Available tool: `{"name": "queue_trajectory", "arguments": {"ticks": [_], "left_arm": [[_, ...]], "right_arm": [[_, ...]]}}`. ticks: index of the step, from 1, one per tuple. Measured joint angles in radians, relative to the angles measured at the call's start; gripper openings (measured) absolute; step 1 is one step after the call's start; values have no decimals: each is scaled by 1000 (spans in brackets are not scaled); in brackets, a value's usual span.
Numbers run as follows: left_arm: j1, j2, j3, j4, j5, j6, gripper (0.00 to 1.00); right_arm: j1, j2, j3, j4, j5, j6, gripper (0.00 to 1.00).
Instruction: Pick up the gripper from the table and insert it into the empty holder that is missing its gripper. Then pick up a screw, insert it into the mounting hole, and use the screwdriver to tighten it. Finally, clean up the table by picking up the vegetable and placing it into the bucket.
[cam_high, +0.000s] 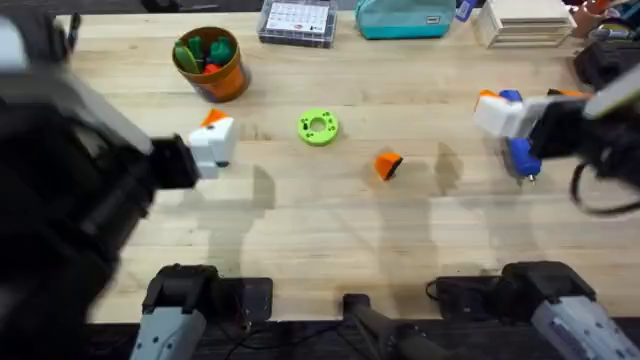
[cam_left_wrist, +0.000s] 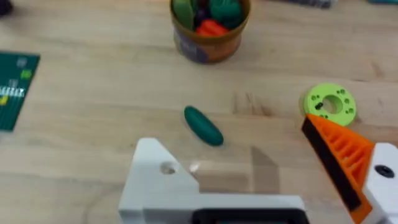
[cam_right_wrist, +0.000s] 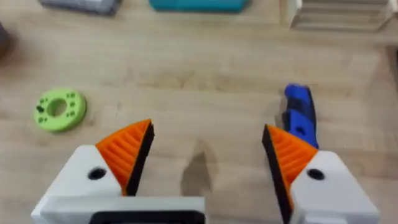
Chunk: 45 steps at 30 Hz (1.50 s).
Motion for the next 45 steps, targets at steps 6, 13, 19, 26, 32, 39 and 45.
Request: {"name": "queue_trajectory", "arguments": {"ticks": [6, 13, 19, 26, 32, 39, 45], "left_arm": [[0, 320, 370, -294, -16, -90, 986], [0, 563, 636, -430, -20, -118, 986], [0, 651, 652, -451, 23, -123, 985], [33, 828, 598, -444, -16, -289, 985], [73, 891, 339, -187, 4, -344, 985], [117, 970, 191, -15, 51, -394, 985], [142, 1080, 190, 52, 57, -409, 985]], "right_arm": [[0, 324, 328, -305, -4, 0, 993], [0, 519, 491, -391, -4, 0, 993], [0, 558, 493, -396, -4, 0, 993], [0, 559, 493, -397, -4, 0, 993], [0, 559, 493, -397, -4, 0, 993], [0, 559, 493, -397, -4, 0, 994], [0, 559, 493, -397, -4, 0, 994]]}}
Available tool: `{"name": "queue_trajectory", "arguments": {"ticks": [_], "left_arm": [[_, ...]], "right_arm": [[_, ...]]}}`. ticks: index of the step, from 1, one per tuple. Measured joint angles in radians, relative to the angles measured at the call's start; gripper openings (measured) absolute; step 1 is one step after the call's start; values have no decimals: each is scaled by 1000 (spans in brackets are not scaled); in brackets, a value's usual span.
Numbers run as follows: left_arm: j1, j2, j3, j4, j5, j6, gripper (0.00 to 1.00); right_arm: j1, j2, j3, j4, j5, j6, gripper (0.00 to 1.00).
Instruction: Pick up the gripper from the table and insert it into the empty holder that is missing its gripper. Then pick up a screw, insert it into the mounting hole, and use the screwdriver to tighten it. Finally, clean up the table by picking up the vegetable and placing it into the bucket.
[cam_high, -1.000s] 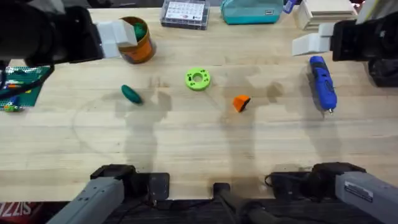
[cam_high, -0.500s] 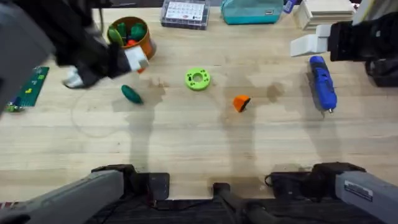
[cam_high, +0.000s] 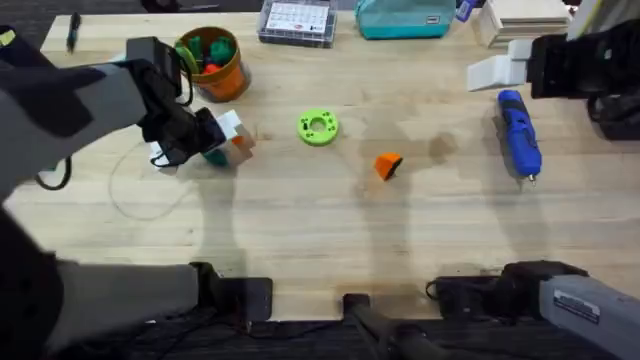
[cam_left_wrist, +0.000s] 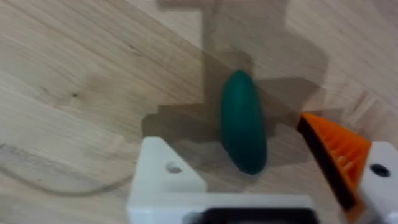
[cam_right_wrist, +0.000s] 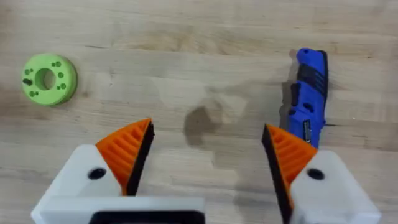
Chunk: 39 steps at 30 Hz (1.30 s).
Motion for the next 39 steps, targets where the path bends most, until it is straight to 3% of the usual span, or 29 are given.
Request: {"name": "queue_trajectory", "arguments": {"ticks": [2, 3, 6, 9, 10, 12, 16, 18, 21, 22, 23, 30, 36, 39], "left_arm": [[3, 26, 1, 15, 23, -6, 948], [3, 28, 3, 18, 34, -8, 885], [-2, 28, 4, 36, 73, -11, 448], [-4, 28, 12, 40, 88, -16, 93], [-3, 28, 15, 40, 91, -15, 26], [-3, 28, 15, 43, 93, -16, 12], [-3, 28, 15, 44, 94, -17, 16], [-3, 30, 14, 34, 71, -14, 276], [10, 39, 13, 29, 60, -15, 760], [11, 41, 13, 27, 60, -18, 861], [11, 42, 13, 24, 58, -19, 900], [9, -20, 0, -35, 52, 9, 934], [8, -228, -5, -97, 53, 46, 935], [1, -341, -23, -55, 66, 87, 963]], "right_arm": [[0, 0, 0, 0, 0, 0, 994], [0, 0, 0, 0, 0, 0, 994], [0, 0, 0, -5, 0, 0, 994], [0, 0, 0, -20, 0, 0, 994], [0, 0, 0, -26, 0, 0, 994], [0, 0, 0, -43, 0, 0, 994], [0, 0, 0, -70, 0, 0, 994], [0, 0, 0, -87, 0, 0, 994], [0, 0, 0, -112, 0, 0, 994], [0, 0, 0, -120, 0, 0, 994], [0, 0, 0, -128, 0, 0, 994], [0, 0, 0, -176, 0, 0, 994], [0, 0, 0, -199, 0, 0, 994], [0, 0, 0, -206, 0, 0, 994]]}}
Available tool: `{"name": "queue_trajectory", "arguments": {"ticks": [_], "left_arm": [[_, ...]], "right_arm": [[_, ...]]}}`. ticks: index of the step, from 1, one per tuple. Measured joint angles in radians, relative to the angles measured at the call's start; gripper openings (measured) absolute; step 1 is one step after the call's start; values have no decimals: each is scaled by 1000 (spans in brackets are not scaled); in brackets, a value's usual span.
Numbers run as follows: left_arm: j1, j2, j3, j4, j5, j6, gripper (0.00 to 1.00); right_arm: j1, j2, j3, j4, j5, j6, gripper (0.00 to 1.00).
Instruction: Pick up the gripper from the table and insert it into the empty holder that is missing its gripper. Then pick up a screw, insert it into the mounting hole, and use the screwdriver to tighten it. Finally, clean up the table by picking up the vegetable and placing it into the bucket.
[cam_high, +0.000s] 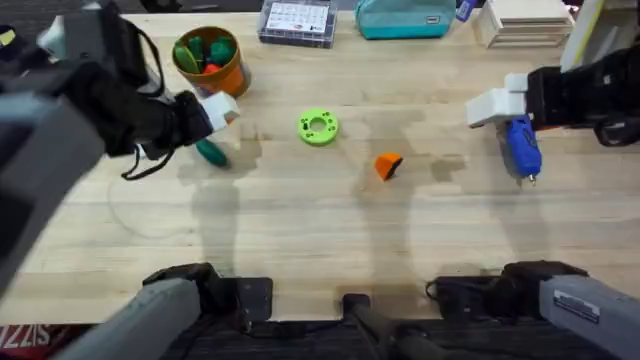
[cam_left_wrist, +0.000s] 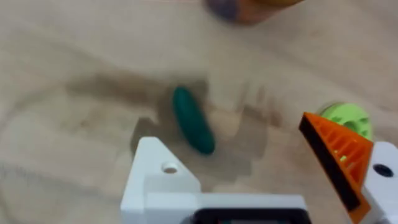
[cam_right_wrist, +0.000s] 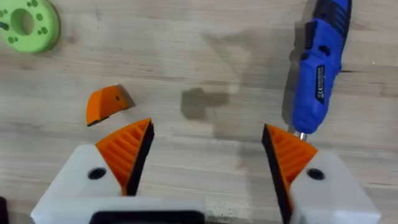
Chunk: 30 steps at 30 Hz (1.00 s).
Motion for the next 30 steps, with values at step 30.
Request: {"name": "queue_trajectory", "arguments": {"ticks": [30], "left_arm": [[-30, -1145, -786, 615, 213, 69, 973]], "right_arm": [[0, 0, 0, -1, 0, 0, 994]]}}
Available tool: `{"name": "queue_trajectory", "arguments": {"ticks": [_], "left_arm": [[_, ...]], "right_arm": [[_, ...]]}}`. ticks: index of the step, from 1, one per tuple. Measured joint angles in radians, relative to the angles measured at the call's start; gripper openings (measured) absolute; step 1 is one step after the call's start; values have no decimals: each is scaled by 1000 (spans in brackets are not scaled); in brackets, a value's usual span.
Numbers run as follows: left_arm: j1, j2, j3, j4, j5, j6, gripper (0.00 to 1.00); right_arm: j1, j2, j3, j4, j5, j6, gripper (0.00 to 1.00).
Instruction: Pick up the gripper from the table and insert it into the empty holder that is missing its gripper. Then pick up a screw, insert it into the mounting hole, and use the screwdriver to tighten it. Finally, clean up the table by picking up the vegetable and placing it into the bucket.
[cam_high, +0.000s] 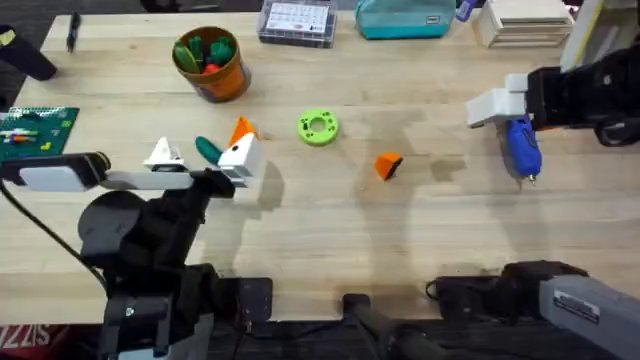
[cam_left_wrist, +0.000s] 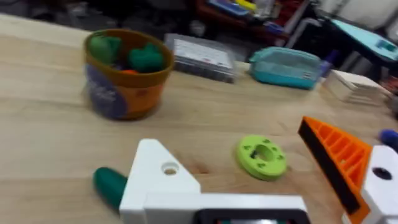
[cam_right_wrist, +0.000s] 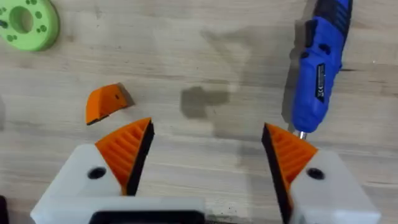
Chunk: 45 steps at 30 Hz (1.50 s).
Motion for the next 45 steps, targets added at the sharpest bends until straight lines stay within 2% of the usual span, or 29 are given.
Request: {"name": "queue_trajectory", "arguments": {"ticks": [4, 12, 17, 24, 38, 45], "left_arm": [[0, -31, -1, 6, 137, 33, 973], [-2, -31, -13, 20, 484, 117, 975], [-40, -31, -13, 11, 598, 158, 975], [-48, -31, -13, 6, 657, 180, 975], [-48, -31, -13, 5, 665, 327, 976], [-48, -31, -13, 5, 665, 358, 976]], "right_arm": [[0, 0, 0, 0, 0, 0, 994], [0, 0, 0, 0, 0, 0, 993], [0, 0, 0, 0, 0, 0, 993], [0, 0, 0, 0, 0, 0, 994], [0, 0, 0, 0, 0, 0, 993], [0, 0, 0, 27, 0, 0, 993]]}}
